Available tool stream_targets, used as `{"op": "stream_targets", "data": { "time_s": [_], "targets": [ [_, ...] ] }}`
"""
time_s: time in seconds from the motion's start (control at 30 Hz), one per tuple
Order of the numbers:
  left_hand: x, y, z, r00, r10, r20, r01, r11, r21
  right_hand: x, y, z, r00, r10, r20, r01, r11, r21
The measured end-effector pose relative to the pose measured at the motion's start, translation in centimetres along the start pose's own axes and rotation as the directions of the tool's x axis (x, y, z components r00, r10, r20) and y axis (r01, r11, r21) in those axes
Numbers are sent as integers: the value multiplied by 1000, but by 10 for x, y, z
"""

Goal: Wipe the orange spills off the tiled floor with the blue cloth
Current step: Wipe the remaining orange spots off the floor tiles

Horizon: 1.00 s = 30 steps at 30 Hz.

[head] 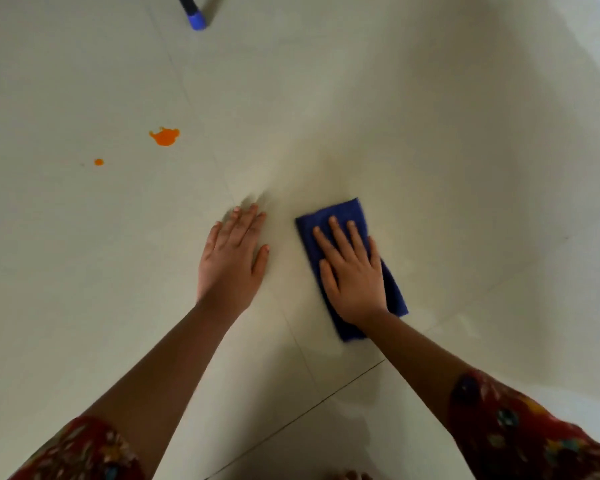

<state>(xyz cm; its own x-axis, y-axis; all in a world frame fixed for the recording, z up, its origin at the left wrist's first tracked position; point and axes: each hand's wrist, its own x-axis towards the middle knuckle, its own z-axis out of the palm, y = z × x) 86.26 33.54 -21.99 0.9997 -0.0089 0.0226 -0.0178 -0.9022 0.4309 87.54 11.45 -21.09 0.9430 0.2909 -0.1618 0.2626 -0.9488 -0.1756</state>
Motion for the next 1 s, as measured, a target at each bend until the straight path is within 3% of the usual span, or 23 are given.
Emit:
{"op": "stream_targets", "data": {
  "time_s": [0.03, 0.07, 0.17, 0.23, 0.33, 0.4, 0.47, 0.53, 0.57, 0.67, 0.77, 0.83, 0.93, 1.0],
  "targets": [
    [12, -3, 1, 1000, 14, -5, -14, 1000, 0, -10, 11, 0, 1000, -1, 2, 1, 1000, 8],
    [23, 0, 4, 1000, 22, -5, -22, 1000, -12, -12, 32, -3, 996, 86, -29, -86, 996, 1],
    [49, -4, 6, 1000, 7, -23, -7, 1000, 11, 38, 69, -16, 882, 461, -102, -458, 887, 54],
    [61, -6, 6, 998, -29, -50, 29, 1000, 7, 93, 74, -25, 844, 526, -102, -518, 850, 93],
    [64, -5, 11, 996, -59, -69, 60, 998, 18, 180, 64, -38, 847, 524, -89, -509, 848, 148],
    [64, -7, 10, 995, -69, -73, 70, 997, 13, 207, 32, -36, 898, 435, -73, -426, 898, 112],
    [63, -7, 9, 996, -70, -60, 71, 997, 16, 191, 0, -28, 983, 169, -75, -168, 985, 25],
    [65, -7, 7, 997, -63, -50, 63, 998, -10, 148, -6, -18, 993, -115, -41, 113, 993, -39],
    [64, -8, 5, 997, -59, -48, 58, 998, -26, 130, 0, -16, 987, -158, -11, 157, 987, -40],
    [55, -25, -10, 993, -74, -97, 73, 997, -10, 147, 13, -20, 1000, 7, -26, -8, 999, -33],
    [40, -61, -35, 981, -133, -145, 137, 990, 20, 209, -23, -22, 986, 156, -50, -157, 987, -12],
    [28, -91, -54, 969, -174, -177, 186, 981, 58, 221, -64, -16, 995, 91, -51, -90, 996, 12],
    [8, -136, -78, 947, -247, -204, 273, 955, 112, 178, -100, -1, 982, -175, -73, 178, 984, 26],
    [-9, -162, -86, 917, -329, -223, 363, 923, 129, 151, -99, 5, 971, -224, -87, 228, 973, 44]
  ]
}}
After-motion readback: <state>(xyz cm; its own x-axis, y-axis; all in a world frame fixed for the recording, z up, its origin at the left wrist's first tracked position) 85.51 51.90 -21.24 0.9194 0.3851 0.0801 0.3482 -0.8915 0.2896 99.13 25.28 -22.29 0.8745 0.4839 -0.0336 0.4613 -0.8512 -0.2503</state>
